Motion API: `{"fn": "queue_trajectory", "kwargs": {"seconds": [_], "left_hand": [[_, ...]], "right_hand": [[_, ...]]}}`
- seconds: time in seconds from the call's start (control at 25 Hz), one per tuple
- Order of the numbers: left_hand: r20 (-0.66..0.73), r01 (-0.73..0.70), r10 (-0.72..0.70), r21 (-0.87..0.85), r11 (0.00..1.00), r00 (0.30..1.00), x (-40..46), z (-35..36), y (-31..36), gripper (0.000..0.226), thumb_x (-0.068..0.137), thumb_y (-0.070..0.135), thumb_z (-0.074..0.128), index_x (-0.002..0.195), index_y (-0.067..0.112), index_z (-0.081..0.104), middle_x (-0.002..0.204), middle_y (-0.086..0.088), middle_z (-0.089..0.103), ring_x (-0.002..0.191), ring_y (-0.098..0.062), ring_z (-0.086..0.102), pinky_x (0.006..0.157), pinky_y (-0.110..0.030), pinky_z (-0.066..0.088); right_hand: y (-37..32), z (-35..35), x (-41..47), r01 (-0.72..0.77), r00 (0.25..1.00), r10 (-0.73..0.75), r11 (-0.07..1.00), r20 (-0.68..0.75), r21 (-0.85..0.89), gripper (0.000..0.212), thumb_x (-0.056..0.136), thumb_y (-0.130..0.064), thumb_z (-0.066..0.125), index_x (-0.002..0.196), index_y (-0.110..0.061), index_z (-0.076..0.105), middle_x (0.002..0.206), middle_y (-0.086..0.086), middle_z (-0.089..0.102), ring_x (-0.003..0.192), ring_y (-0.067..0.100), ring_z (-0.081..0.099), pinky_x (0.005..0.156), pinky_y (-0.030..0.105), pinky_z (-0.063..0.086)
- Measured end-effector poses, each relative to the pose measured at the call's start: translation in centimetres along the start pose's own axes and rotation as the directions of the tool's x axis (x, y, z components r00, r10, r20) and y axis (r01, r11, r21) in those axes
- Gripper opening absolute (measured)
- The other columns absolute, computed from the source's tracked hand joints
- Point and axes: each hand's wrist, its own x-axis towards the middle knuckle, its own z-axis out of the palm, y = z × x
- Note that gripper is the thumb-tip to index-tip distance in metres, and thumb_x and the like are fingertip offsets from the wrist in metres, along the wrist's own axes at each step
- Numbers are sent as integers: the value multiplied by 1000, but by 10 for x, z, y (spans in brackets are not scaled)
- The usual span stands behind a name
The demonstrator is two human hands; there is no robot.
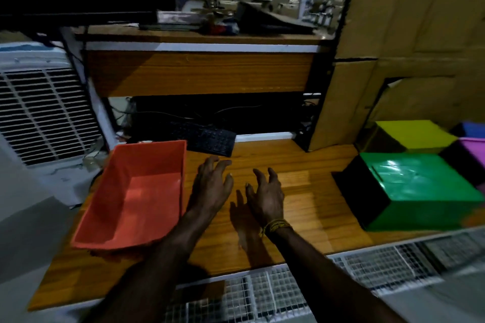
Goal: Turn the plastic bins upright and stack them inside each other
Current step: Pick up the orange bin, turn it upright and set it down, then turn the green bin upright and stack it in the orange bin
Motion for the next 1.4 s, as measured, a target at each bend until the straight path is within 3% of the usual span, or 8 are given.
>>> {"fn": "queue_trajectory", "kwargs": {"seconds": [0.4,0.56,0.72,0.88,1.0,1.12,1.24,1.4], "left_hand": [[231,-216,228,-74,974,946,31,168,199,44,93,29,56,136,28,49,145,-6,38,130,-26,41,96,-34,44],[318,-182,218,-140,973,923,48,218,257,45,95,34,54,139,29,45,151,-6,30,132,-30,40,95,-39,47],[442,-116,196,-202,972,875,71,259,300,56,93,43,55,145,34,35,161,-8,14,138,-35,35,103,-45,45],[591,-76,142,-135,988,794,99,287,319,70,91,51,56,151,33,25,164,-10,1,143,-36,29,111,-43,39],[651,-93,157,-131,987,743,112,296,320,74,88,53,60,150,24,32,158,-13,21,137,-32,38,108,-34,38],[584,-20,138,-204,979,800,114,291,311,61,85,49,66,138,22,50,140,-10,43,121,-27,54,92,-28,46],[513,2,118,-227,974,850,104,279,296,47,85,44,67,127,26,57,132,-8,50,109,-24,59,83,-28,50],[469,-43,136,-204,978,873,89,254,267,48,85,40,66,129,29,52,129,-9,53,106,-25,58,78,-28,46]], "right_hand": [[183,-126,43,-257,949,213,950,-234,-178,48,85,-35,57,133,-30,50,149,9,37,138,31,32,108,52,28],[235,-161,47,-335,894,243,920,-376,-202,44,81,-37,63,124,-30,57,144,12,43,137,34,35,107,57,29],[288,-189,47,-487,813,401,866,-423,-115,48,84,-46,60,128,-29,54,156,18,22,145,43,16,112,62,21],[322,-209,49,-621,719,628,773,-297,131,65,87,-53,57,143,-27,36,156,28,-21,143,55,2,115,62,17],[330,-212,48,-573,744,642,755,-184,319,71,90,-47,58,149,-25,24,152,34,-25,140,56,18,110,53,36],[323,-203,46,-561,742,652,733,-159,385,70,89,-42,58,148,-28,23,154,35,-12,136,52,30,103,49,44],[308,-194,37,-554,731,650,743,-208,376,68,87,-39,58,146,-29,26,152,34,0,127,48,40,98,46,47],[276,-177,21,-558,721,661,732,-210,391,67,87,-35,55,147,-28,26,153,34,-4,128,49,36,101,45,43]]}}
